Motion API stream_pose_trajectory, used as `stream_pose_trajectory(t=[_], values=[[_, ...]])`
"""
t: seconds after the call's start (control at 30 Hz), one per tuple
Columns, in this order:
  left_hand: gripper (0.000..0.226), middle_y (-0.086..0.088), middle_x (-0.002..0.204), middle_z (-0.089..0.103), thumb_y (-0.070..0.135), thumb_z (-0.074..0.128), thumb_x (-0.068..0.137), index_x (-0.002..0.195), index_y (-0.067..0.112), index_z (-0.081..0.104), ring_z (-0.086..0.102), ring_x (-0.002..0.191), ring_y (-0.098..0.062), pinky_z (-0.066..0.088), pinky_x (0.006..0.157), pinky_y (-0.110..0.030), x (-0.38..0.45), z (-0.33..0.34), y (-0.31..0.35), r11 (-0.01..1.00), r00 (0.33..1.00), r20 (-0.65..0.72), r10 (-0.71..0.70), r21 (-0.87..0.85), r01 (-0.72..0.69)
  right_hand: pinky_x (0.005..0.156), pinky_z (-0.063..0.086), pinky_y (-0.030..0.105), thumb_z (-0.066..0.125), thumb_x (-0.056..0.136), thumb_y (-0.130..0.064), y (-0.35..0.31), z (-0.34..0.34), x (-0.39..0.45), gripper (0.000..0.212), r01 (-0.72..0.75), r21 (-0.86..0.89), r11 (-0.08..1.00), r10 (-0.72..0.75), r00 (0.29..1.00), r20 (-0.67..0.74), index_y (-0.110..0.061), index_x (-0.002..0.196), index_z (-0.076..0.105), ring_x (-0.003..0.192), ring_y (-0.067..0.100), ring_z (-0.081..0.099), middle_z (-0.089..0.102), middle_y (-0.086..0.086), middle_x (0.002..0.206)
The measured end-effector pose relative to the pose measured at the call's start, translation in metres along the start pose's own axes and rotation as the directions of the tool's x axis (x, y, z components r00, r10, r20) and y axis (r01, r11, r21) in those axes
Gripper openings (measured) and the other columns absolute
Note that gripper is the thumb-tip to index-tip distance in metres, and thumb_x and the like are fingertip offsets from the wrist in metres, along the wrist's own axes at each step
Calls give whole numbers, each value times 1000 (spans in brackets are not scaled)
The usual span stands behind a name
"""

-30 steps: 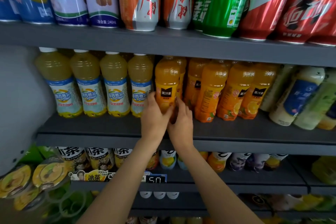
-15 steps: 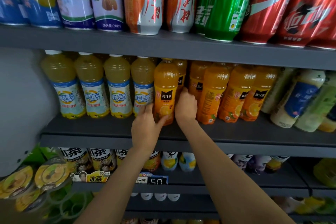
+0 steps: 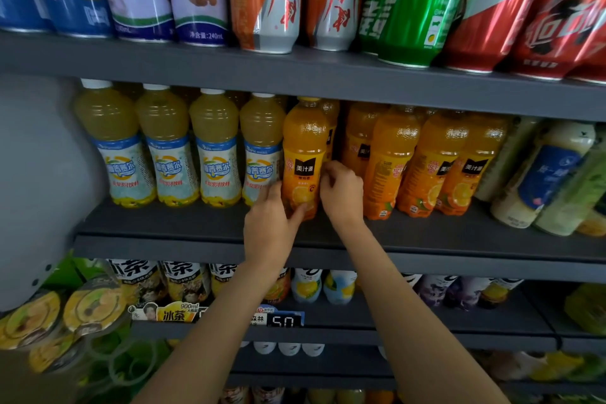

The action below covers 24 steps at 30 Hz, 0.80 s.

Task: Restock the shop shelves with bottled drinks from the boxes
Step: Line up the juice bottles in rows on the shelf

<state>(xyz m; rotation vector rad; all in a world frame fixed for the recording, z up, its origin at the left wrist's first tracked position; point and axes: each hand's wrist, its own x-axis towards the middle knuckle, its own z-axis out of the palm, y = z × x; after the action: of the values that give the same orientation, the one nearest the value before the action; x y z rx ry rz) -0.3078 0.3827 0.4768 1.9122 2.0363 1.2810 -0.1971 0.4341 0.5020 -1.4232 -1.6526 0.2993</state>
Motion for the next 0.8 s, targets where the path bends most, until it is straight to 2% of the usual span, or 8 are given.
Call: stream_pose_trajectory(t=[0.07, 0.17, 0.27, 0.37, 0.43, 0.53, 0.7, 0.8], values=[[53, -8, 119, 57, 39, 63, 84, 125, 9, 49, 56, 107, -23, 46, 81, -31, 1, 0, 3, 1000, 1000, 9, -6, 19, 5, 89, 49, 28, 46, 90, 2, 1, -9, -6, 26, -83, 187, 979, 57, 989, 137, -3, 109, 62, 105, 20, 61, 66, 11, 109], [54, -9, 123, 53, 38, 63, 84, 126, 9, 47, 55, 109, -24, 45, 82, -30, 3, 4, 9, 999, 1000, 21, -22, 27, 22, 92, 48, 27, 49, 90, 1, 5, -18, -13, 27, -117, 210, 971, 77, 980, 186, -3, 114, 60, 108, 16, 58, 64, 10, 114], [52, -10, 123, 51, 36, 62, 85, 126, 8, 47, 53, 111, -26, 46, 82, -33, 8, 10, 18, 998, 998, 45, -49, 28, 48, 88, 52, 33, 52, 89, 0, 9, -23, -18, 21, -82, 174, 981, 67, 994, 92, -2, 107, 63, 100, 19, 62, 67, 11, 107], [50, -12, 124, 50, 35, 61, 86, 125, 7, 46, 52, 112, -27, 46, 83, -34, 13, 14, 27, 995, 993, 70, -98, 36, 96, 74, 47, 17, 54, 88, 0, 14, -39, -26, 19, 11, 61, 998, -7, 998, -66, -4, 102, 66, 83, 12, 62, 69, 8, 99], [50, -12, 124, 50, 34, 61, 86, 125, 6, 45, 51, 113, -26, 45, 85, -33, 16, 17, 30, 994, 992, 75, -105, 33, 103, 67, 46, 19, 53, 88, -1, 16, -55, -32, 18, 6, 24, 1000, 0, 973, -230, -6, 103, 63, 77, 13, 60, 67, 6, 96], [50, -12, 125, 50, 32, 60, 87, 127, 6, 45, 49, 116, -25, 44, 88, -31, 18, 20, 31, 995, 993, 70, -96, 35, 94, 85, 39, 21, 57, 88, -7, 25, -72, -33, 29, -110, 31, 993, 113, 908, -404, -4, 117, 51, 106, 22, 52, 56, 9, 114], [50, -13, 127, 49, 30, 60, 88, 127, 5, 44, 49, 117, -26, 43, 90, -32, 24, 27, 36, 994, 991, 78, -106, 42, 103, 101, 42, 41, 71, 80, -19, 45, -65, -24, 60, -220, 31, 975, 222, 972, -77, -3, 129, 42, 120, 30, 49, 53, 15, 127], [49, -13, 127, 49, 31, 59, 88, 127, 5, 44, 49, 117, -27, 44, 90, -34, 29, 30, 37, 994, 991, 86, -105, 45, 101, 99, 43, 42, 71, 81, -22, 49, -60, -26, 58, -256, 32, 966, 258, 964, -72, -4, 128, 43, 118, 32, 50, 54, 15, 126]])
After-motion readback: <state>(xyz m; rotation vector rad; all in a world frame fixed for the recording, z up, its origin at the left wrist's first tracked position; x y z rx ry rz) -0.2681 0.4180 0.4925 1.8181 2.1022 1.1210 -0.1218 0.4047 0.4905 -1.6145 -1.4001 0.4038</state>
